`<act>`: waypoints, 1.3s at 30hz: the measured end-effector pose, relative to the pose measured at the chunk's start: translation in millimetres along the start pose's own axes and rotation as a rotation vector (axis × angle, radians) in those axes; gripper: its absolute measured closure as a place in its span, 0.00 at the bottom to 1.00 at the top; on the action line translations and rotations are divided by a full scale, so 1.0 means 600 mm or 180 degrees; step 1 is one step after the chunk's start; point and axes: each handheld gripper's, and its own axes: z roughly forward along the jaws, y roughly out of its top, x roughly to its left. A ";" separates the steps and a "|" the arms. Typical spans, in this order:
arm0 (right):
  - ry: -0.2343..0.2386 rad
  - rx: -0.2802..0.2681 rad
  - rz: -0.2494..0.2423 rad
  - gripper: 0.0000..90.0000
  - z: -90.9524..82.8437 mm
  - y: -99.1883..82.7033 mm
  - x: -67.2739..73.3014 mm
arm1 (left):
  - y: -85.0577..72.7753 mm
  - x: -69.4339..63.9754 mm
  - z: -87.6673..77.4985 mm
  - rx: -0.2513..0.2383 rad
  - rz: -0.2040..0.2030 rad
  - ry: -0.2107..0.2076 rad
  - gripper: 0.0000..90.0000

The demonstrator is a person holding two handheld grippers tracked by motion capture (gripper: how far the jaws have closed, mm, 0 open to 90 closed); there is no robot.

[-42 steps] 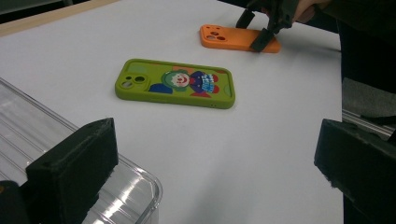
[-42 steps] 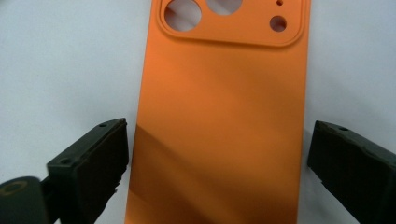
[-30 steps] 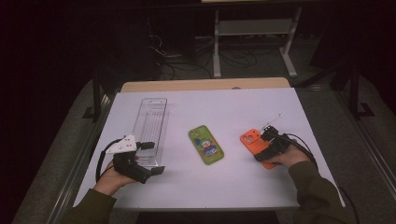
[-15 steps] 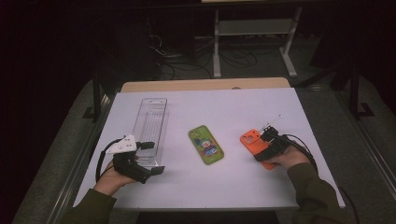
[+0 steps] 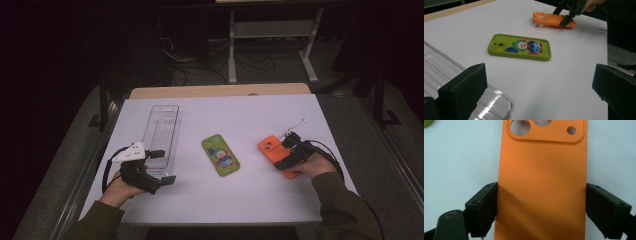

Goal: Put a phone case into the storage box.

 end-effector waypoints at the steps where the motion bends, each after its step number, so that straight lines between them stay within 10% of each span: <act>1: 0.0024 -0.0026 -0.0011 0.17 -0.003 0.001 -0.002 | 0.002 0.000 0.000 -0.0006 0.0013 -0.0011 0.00; 19: 0.0312 -0.0099 -0.0472 0.17 -0.024 0.042 -0.006 | 0.057 0.016 0.038 0.0162 0.0046 -0.0099 0.00; 39: 0.0512 -0.0158 -0.1024 0.17 -0.030 0.078 0.020 | 0.119 0.018 0.111 0.0264 0.0383 -0.0285 0.00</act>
